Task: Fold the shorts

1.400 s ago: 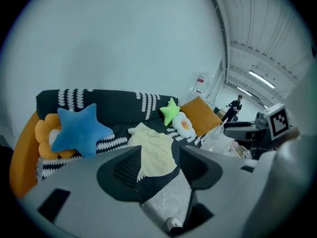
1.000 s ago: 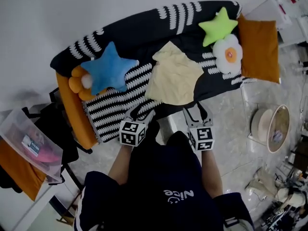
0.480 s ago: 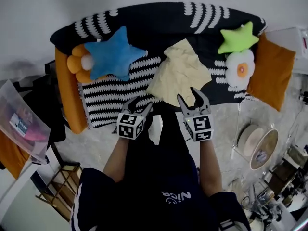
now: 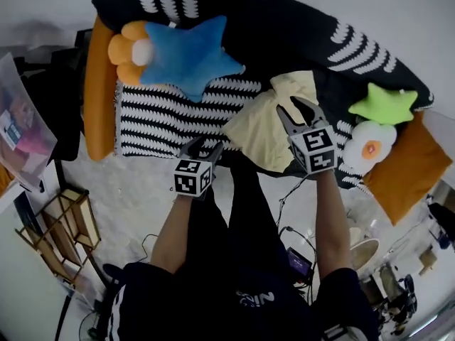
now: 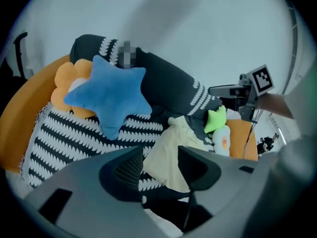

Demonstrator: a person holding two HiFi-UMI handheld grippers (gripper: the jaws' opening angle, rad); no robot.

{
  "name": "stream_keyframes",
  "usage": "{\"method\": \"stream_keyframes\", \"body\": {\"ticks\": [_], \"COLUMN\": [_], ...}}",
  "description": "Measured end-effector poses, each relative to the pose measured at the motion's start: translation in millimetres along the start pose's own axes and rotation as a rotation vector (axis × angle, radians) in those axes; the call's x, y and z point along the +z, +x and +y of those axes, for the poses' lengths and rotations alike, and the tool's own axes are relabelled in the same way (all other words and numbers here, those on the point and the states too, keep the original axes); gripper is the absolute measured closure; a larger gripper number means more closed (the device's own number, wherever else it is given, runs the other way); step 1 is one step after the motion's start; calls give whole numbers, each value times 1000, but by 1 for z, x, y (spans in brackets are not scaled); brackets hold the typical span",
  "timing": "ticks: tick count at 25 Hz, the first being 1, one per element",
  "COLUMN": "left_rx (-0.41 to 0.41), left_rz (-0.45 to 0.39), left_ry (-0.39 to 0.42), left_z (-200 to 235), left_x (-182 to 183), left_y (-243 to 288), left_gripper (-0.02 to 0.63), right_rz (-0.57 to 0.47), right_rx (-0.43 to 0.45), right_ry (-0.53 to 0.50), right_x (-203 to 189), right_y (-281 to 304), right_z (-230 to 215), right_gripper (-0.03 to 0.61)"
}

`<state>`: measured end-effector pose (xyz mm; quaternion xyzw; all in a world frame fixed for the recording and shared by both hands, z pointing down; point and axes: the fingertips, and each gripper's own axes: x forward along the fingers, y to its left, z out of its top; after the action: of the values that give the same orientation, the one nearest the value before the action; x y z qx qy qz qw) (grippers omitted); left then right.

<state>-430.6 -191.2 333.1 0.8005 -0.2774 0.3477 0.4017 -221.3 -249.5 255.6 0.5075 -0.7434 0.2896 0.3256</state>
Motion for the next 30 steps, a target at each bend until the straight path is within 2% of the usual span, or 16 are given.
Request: {"method": "stream_keyframes", "body": {"ticks": [5,8,11,14,17,19,24,27,29,30], "left_rx": [39,37,21,-27,-61,-60,-7,19,34,44], "left_rz": [39,62,107,135,166,184,205,185,187,191], "left_ry": [-132,-231,-350,-482,-576,-622,-724,-782,-782,-773], "left_z": [41,55,63,65,62,63,74,81,83,83], "left_x": [-16,-33,-57,-76,-92,-102,-126,-133,-134,-135], "left_y": [41,63,85,110,131,144,167,176,181,182], "left_gripper": [408,414,414,414,414,414,402,458,472,479], "right_rz": [122,235,424,646,829,912,984,1031,1049,1049], "right_rx": [124,238,361,431,443,432,402,405,391,374], "right_ry": [-67,-115,-189,-230,-270,-299,-253,-236,-238,-239], "right_x": [0,-14,-47,-88,-122,-140,-167,-183,-192,-196], "right_y": [86,131,171,205,220,224,233,232,233,235], "right_z": [-27,-29,-23,-27,-35,-41,-53,-51,-51,-54], "right_gripper": [426,482,465,443,439,410,408,408,414,442]}}
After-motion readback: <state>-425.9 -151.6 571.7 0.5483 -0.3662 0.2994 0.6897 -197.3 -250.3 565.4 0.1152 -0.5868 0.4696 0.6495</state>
